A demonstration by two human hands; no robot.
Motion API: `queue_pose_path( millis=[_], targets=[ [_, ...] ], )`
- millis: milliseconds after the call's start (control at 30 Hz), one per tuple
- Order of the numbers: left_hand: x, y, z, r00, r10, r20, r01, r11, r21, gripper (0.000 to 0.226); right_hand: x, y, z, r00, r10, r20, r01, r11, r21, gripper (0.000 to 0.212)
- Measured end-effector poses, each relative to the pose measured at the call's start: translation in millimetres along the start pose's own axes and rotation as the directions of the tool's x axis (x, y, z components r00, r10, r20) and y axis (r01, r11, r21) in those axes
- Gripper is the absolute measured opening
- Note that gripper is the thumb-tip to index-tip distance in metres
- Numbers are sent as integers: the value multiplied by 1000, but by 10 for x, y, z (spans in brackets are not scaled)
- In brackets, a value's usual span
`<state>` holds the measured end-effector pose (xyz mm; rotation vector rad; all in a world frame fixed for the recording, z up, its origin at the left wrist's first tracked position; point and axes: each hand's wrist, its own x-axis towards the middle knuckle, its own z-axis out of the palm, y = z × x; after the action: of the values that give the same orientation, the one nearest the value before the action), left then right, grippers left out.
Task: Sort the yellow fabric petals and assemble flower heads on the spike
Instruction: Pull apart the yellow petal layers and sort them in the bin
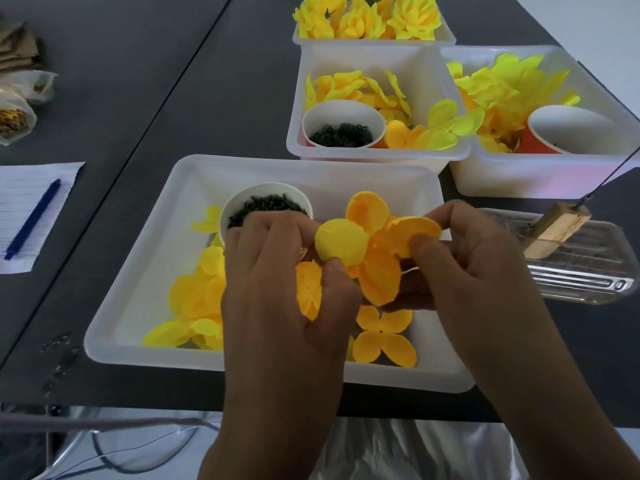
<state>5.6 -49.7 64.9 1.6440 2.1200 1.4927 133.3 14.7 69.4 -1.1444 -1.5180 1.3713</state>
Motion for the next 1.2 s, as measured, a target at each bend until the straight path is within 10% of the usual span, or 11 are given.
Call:
queue_pose_path(
  millis=[233,633,1200],
  targets=[
    [-39,-7,9,998,-58,17,59,996,-70,7,-21,0,166,987,130,94,-132,991,15,21],
    [-26,-73,-64,985,-144,96,148,988,-37,21,-186,54,380,868,-493,-62,400,767,-501,19],
    [50,-256,-181,942,-319,105,336,903,-268,35,45,-13,-64,869,-460,-183,291,774,-562,14]
  ],
)
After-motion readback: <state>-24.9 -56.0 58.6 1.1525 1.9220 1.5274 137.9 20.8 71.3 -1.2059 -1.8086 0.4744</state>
